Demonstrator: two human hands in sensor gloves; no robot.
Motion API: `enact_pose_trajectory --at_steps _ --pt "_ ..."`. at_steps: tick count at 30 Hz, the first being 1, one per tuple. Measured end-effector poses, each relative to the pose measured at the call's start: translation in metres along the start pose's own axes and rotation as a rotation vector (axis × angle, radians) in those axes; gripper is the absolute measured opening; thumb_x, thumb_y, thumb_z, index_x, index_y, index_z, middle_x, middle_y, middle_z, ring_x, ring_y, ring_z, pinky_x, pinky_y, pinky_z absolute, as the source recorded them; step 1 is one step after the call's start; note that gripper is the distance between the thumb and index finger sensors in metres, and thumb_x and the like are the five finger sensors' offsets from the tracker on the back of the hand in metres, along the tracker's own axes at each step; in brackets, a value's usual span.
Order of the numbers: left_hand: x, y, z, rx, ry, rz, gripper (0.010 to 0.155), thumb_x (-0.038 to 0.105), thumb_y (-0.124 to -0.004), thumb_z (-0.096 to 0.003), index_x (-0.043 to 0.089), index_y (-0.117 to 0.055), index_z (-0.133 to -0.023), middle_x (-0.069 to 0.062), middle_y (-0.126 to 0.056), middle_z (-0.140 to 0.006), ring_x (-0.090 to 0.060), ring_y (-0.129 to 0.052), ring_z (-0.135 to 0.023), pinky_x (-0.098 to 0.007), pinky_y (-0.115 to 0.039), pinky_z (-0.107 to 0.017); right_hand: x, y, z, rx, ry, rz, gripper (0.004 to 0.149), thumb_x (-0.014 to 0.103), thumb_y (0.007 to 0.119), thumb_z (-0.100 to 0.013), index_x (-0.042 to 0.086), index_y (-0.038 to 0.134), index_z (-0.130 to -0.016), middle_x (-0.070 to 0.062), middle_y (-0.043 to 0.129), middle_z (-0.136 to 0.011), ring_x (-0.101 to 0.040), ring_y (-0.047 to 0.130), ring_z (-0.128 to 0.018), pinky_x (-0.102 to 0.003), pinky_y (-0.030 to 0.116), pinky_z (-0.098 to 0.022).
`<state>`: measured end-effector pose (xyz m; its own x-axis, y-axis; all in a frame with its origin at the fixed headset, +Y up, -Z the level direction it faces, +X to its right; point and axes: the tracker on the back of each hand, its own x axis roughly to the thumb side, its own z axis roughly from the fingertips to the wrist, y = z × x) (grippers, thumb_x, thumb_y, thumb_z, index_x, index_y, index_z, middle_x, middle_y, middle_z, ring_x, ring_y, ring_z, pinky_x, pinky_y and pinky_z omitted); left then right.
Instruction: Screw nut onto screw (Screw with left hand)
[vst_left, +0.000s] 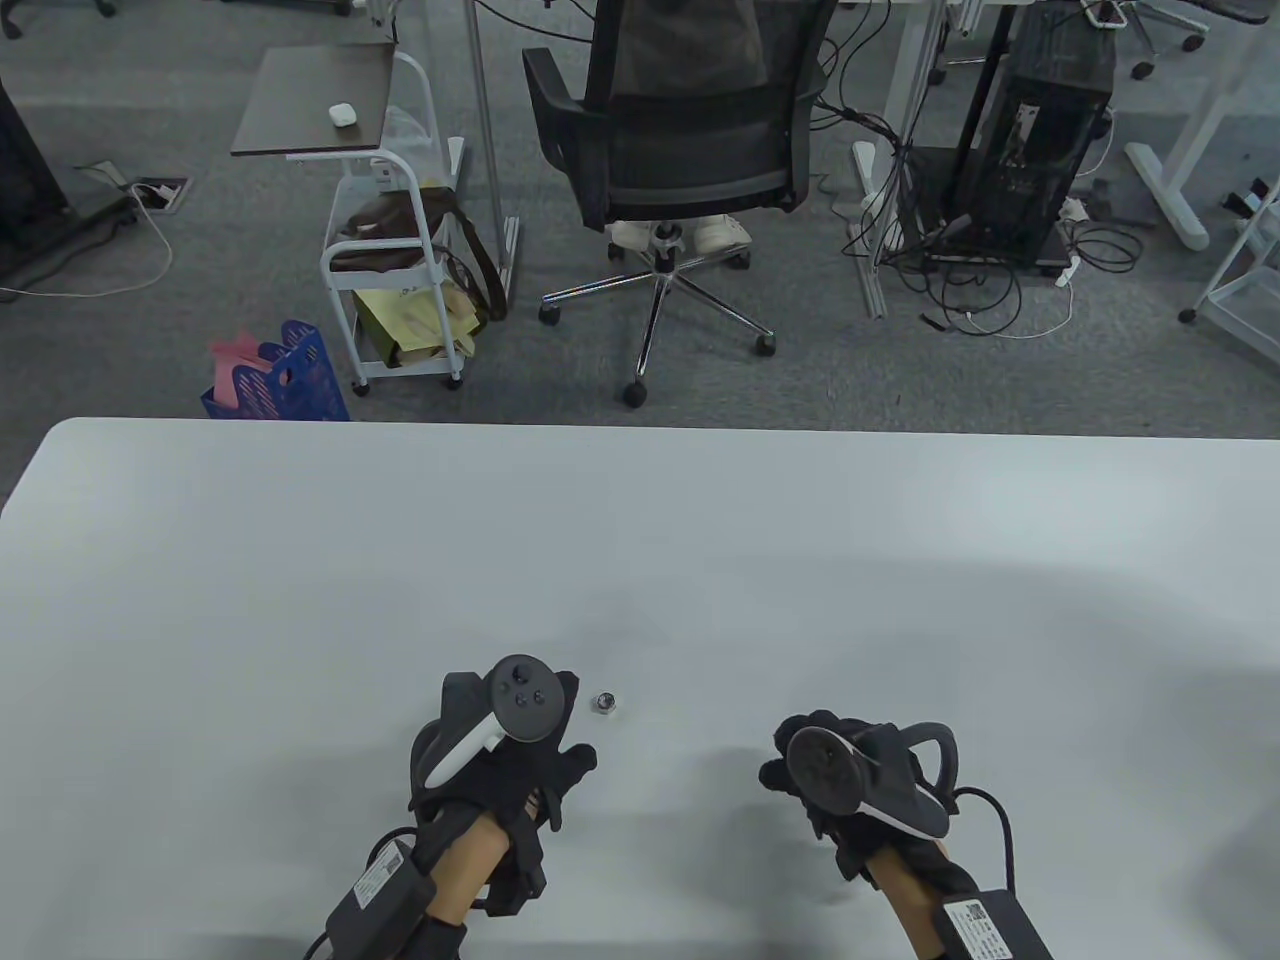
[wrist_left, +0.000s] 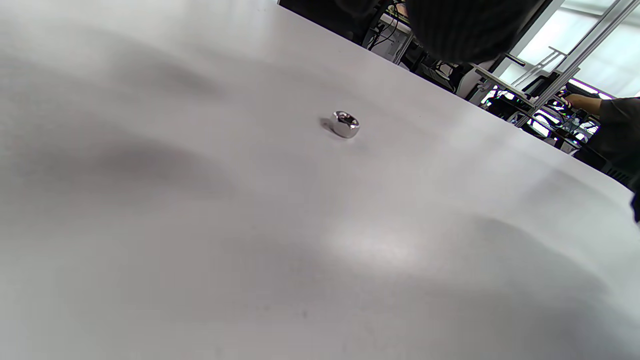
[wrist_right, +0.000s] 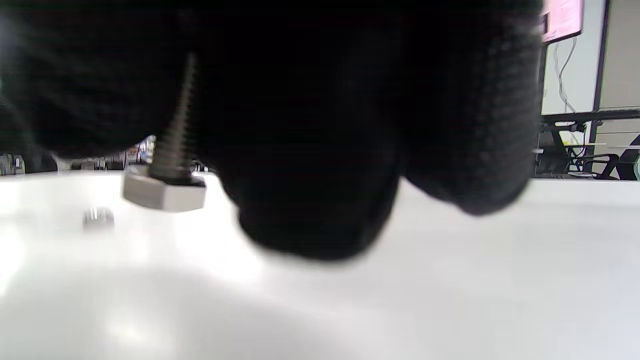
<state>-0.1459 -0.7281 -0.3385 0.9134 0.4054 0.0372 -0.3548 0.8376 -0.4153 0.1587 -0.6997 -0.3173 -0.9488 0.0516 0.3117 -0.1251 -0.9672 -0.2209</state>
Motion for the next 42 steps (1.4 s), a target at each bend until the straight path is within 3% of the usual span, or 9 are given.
enact_pose_trajectory --at_steps 3,6,11,17,22,26,31,37,42 --pt "0.000 -0.003 -0.002 -0.014 0.007 -0.001 0.082 0.050 -0.070 -0.0400 0.026 -0.035 -0.110 -0.014 -0.019 -0.119 -0.050 -0.019 -0.112 -0.071 -0.015 -0.073 -0.001 -0.019 -0.006 -0.021 0.066 -0.176 0.047 0.045 0.087 -0.027 0.021 0.086 -0.068 -0.010 0.105 -0.064 -0.020 0.125 -0.035 -0.037 0.105 -0.024" --pt "0.000 -0.006 -0.004 -0.044 0.008 0.001 0.082 0.050 -0.070 -0.0399 0.025 -0.036 -0.110 -0.014 -0.019 -0.119 -0.050 -0.019 -0.112 -0.071 -0.015 -0.073 0.000 -0.026 -0.011 -0.020 0.115 -0.388 0.044 0.034 0.089 -0.031 0.022 0.081 -0.073 -0.007 0.100 -0.070 -0.024 0.122 -0.043 -0.038 0.105 -0.031" --pt "0.000 -0.008 -0.005 -0.056 0.001 -0.004 0.082 0.050 -0.069 -0.0400 0.025 -0.036 -0.110 -0.014 -0.019 -0.119 -0.050 -0.019 -0.111 -0.070 -0.015 -0.073 -0.002 -0.012 -0.010 0.045 0.129 -0.553 0.056 0.029 0.094 -0.032 0.024 0.075 -0.084 -0.006 0.087 -0.084 -0.028 0.109 -0.052 -0.041 0.098 -0.041" --pt "0.001 -0.014 -0.007 -0.079 0.007 -0.027 0.081 0.050 -0.069 -0.0400 0.025 -0.037 -0.110 -0.015 -0.021 -0.119 -0.050 -0.020 -0.111 -0.070 -0.016 -0.073 -0.004 -0.004 -0.001 0.056 0.103 -0.383 0.051 0.033 0.099 -0.029 0.024 0.085 -0.077 -0.004 0.094 -0.077 -0.021 0.107 -0.043 -0.038 0.098 -0.035" --pt "0.007 -0.017 -0.009 -0.024 -0.011 -0.065 0.081 0.050 -0.069 -0.0398 0.022 -0.041 -0.110 -0.017 -0.028 -0.119 -0.052 -0.029 -0.111 -0.070 -0.024 -0.074 -0.001 0.002 0.000 0.065 0.102 -0.280 0.049 0.037 0.092 -0.033 0.021 0.090 -0.079 -0.009 0.095 -0.074 -0.018 0.110 -0.038 -0.040 0.100 -0.033" --pt "0.019 -0.017 -0.018 0.073 -0.035 -0.092 0.078 0.047 -0.071 -0.0400 0.020 -0.048 -0.109 -0.020 -0.042 -0.117 -0.055 -0.053 -0.105 -0.069 -0.043 -0.072 0.001 0.005 0.000 0.090 0.106 -0.304 0.047 0.035 0.094 -0.033 0.020 0.093 -0.077 -0.010 0.093 -0.076 -0.019 0.113 -0.040 -0.038 0.103 -0.035" --pt "0.040 -0.019 -0.046 0.065 0.015 -0.213 0.071 0.040 -0.075 -0.0407 0.021 -0.056 -0.106 -0.018 -0.055 -0.113 -0.050 -0.077 -0.090 -0.062 -0.065 -0.060 -0.001 0.006 0.002 0.089 0.116 -0.334 0.049 0.029 0.096 -0.032 0.019 0.091 -0.080 -0.011 0.086 -0.082 -0.022 0.108 -0.049 -0.039 0.099 -0.044" --pt "0.065 -0.029 -0.076 -0.013 0.096 -0.376 0.067 0.035 -0.080 -0.0414 0.029 -0.060 -0.105 -0.012 -0.063 -0.108 -0.046 -0.079 -0.079 -0.055 -0.070 -0.055 -0.002 0.005 0.002 0.101 0.090 -0.368 0.054 0.024 0.094 -0.033 0.016 0.085 -0.086 -0.013 0.080 -0.088 -0.022 0.104 -0.055 -0.039 0.096 -0.049" --pt "0.076 -0.042 -0.082 0.110 0.112 -0.518 0.063 0.029 -0.080 -0.0410 0.021 -0.064 -0.101 -0.015 -0.073 -0.097 -0.046 -0.085 -0.065 -0.051 -0.076 -0.046 -0.004 0.002 0.003 0.068 0.088 -0.420 0.053 0.026 0.093 -0.034 0.017 0.085 -0.085 -0.012 0.081 -0.086 -0.021 0.105 -0.054 -0.039 0.096 -0.048"
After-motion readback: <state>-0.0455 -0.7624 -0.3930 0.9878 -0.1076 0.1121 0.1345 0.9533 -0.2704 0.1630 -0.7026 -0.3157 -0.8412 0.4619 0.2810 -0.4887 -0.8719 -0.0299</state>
